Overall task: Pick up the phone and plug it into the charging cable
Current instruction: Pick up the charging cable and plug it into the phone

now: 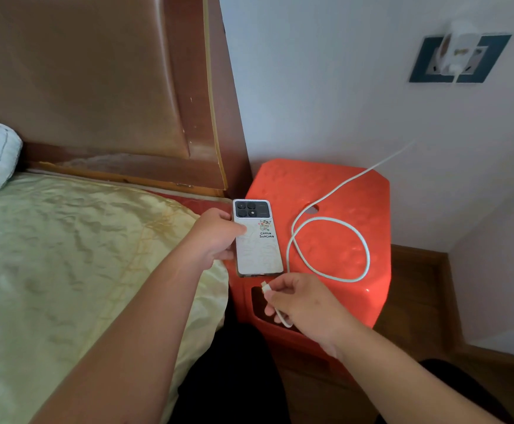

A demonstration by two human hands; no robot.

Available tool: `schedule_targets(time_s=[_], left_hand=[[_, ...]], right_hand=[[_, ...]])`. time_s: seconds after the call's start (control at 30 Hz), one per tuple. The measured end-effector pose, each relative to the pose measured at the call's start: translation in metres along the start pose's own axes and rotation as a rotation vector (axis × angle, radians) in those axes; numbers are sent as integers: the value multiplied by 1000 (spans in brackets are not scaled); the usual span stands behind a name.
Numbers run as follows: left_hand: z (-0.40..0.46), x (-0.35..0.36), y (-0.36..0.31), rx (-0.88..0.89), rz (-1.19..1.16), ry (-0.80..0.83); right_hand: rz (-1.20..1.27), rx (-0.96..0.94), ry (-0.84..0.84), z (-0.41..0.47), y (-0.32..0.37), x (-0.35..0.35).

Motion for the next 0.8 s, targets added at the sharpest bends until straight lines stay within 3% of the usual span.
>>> schedule_targets(time_s=[0.37,0.8], left_hand=[[-3,-2,31,-134,-302,42],[-2,-1,34,-136,-315,52]], right_hand=[[377,29,-84,-3,-27,10],[434,38,-73,1,-23,18]])
Point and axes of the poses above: each hand's wrist, its own z-axis towards the middle knuckle, its own x-axis out of the palm, y = z × x, the point moved 5 cm from there along z, towards the middle knuckle, and after that the axes turned 4 degrees about -x, right-handed, at the moved point
